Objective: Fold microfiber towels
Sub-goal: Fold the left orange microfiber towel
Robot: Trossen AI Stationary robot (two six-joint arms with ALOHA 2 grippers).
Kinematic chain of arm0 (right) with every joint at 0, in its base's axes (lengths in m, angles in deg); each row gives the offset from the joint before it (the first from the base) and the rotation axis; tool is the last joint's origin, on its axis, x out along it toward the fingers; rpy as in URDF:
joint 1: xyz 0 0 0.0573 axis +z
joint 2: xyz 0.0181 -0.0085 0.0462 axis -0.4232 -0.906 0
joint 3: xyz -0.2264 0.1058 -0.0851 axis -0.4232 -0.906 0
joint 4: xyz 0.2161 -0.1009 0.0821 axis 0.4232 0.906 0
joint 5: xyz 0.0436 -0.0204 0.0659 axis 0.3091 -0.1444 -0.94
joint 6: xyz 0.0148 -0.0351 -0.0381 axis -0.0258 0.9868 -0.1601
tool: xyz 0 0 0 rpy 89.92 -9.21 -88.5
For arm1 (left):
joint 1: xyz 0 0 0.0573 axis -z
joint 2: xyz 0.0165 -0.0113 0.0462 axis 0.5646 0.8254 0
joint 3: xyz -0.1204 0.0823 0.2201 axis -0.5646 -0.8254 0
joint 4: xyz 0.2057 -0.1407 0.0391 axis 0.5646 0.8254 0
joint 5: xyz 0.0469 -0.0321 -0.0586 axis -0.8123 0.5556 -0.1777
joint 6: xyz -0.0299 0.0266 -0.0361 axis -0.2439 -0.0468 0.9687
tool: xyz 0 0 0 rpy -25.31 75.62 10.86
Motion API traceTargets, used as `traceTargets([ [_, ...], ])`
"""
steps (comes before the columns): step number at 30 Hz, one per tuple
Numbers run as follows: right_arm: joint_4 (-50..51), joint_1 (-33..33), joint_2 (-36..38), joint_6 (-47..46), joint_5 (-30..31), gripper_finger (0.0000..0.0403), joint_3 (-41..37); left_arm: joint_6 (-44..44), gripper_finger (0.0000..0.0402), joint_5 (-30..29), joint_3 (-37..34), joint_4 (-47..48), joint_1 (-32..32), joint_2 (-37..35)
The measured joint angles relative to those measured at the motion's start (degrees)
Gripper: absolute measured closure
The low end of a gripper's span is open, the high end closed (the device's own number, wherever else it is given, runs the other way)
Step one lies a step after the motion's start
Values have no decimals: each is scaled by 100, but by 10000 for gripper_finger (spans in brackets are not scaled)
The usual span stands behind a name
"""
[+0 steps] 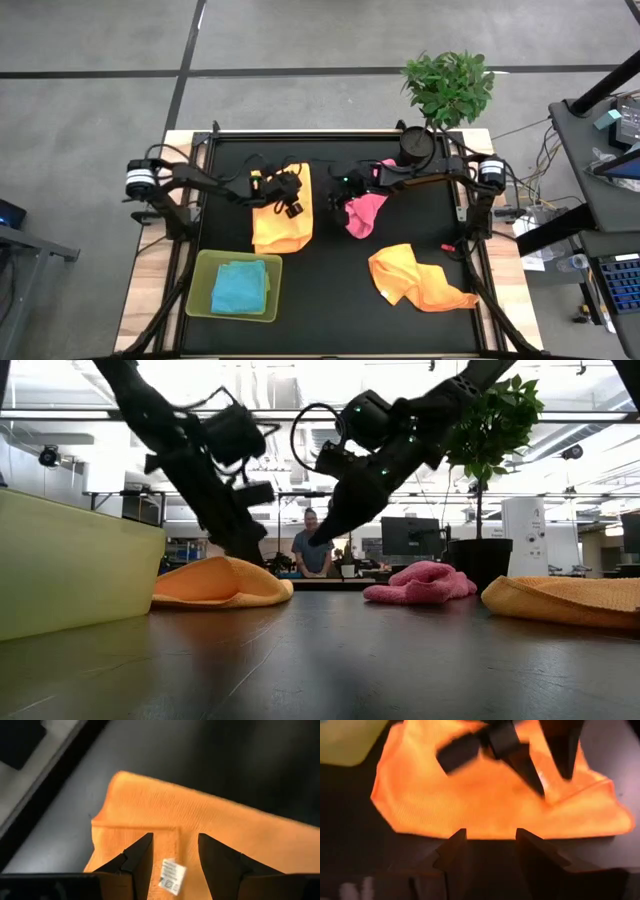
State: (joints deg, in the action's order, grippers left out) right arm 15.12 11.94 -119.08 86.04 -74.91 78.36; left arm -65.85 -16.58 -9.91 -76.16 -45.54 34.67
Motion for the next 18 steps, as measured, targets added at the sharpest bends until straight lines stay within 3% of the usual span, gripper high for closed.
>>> traceTargets([
  [8, -1928, -123, 24, -257, -10, 250, -715, -24, 261, 243, 31, -470, -489, 571],
  [18, -2193, -195, 11, -277, -7, 264, -860, 11, 262, 182, 93, -1048, -722, 1040],
])
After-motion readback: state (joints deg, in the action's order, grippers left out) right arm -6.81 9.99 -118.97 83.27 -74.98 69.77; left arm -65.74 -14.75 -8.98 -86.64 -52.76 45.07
